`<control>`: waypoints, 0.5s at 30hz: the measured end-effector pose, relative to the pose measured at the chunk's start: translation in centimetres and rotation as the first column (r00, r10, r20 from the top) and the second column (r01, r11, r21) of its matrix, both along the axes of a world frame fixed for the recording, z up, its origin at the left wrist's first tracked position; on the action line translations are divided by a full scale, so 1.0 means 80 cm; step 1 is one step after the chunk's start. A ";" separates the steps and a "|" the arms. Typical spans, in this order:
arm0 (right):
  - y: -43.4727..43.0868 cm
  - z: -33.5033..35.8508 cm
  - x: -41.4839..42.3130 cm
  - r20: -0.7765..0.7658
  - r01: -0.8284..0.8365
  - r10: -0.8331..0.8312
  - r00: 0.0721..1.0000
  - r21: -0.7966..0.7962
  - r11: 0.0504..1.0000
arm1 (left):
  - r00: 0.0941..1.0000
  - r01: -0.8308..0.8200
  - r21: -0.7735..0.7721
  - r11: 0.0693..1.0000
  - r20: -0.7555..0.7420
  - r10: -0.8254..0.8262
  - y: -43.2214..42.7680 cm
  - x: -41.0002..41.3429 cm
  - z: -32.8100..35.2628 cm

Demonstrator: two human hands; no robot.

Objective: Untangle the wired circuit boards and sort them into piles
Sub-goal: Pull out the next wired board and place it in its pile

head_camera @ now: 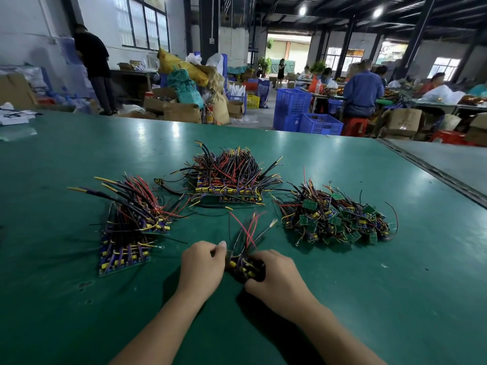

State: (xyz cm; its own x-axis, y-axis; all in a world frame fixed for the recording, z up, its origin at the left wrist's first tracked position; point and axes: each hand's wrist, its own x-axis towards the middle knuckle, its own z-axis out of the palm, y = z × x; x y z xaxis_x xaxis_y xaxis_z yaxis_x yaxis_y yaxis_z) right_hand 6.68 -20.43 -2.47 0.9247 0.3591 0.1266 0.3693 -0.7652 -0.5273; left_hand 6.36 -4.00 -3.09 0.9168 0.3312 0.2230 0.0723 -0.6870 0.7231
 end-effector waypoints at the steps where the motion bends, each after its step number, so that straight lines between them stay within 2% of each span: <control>1: -0.005 0.003 0.003 -0.034 0.046 -0.043 0.998 0.073 0.996 | 1.000 -0.007 -0.053 0.999 -0.009 0.006 0.000 0.001 0.000; 5: -0.019 0.007 0.010 -0.227 0.244 -0.172 0.959 0.347 0.905 | 1.000 -0.010 -0.418 0.909 0.002 0.011 0.000 0.000 0.001; 7: -0.023 0.005 0.014 -0.292 0.285 -0.166 0.942 0.435 0.854 | 0.999 0.043 -0.485 0.874 0.012 -0.042 -0.004 -0.002 0.001; 11: -0.029 0.008 0.015 -0.320 0.276 -0.094 0.943 0.588 0.760 | 0.987 0.137 -0.598 0.789 0.018 -0.157 -0.008 -0.002 0.001; 13: -0.030 0.009 0.015 -0.301 0.240 -0.055 0.952 0.620 0.747 | 0.972 0.184 -0.731 0.657 0.037 -0.232 -0.006 0.001 0.003; 15: -0.029 0.010 0.013 -0.251 0.184 -0.032 0.967 0.611 0.770 | 0.949 0.224 -0.853 0.471 0.081 -0.306 -0.009 0.003 0.005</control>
State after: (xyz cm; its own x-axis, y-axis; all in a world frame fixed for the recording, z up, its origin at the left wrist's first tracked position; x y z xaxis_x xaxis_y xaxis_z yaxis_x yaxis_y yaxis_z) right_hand 7.75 -22.76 -1.63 0.9827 0.1660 0.0819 0.1245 -0.2654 -0.9561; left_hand 6.59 -4.69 -2.70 0.9938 0.0600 -0.0937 0.0757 0.2527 0.9646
